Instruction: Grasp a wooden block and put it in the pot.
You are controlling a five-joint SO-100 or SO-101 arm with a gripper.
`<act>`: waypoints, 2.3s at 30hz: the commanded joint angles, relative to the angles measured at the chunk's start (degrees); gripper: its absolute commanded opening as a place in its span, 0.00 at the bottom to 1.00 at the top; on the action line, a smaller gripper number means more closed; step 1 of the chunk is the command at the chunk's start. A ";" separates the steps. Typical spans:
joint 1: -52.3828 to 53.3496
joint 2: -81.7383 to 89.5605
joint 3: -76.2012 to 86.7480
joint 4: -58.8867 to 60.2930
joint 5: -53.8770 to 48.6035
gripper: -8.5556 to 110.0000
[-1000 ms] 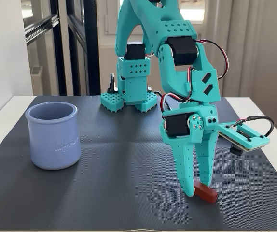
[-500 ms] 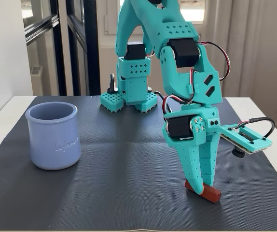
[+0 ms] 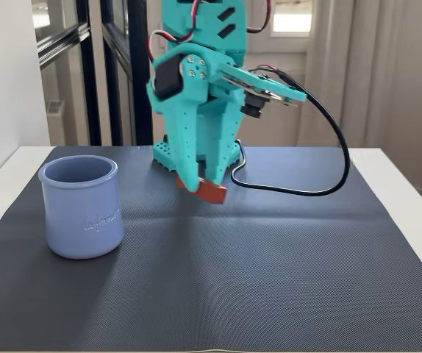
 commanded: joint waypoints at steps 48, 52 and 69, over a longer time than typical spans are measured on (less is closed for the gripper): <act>19.42 25.93 14.24 11.69 -21.97 0.07; 15.38 37.35 18.90 12.30 -32.87 0.07; 3.34 80.24 54.14 12.39 -49.39 0.07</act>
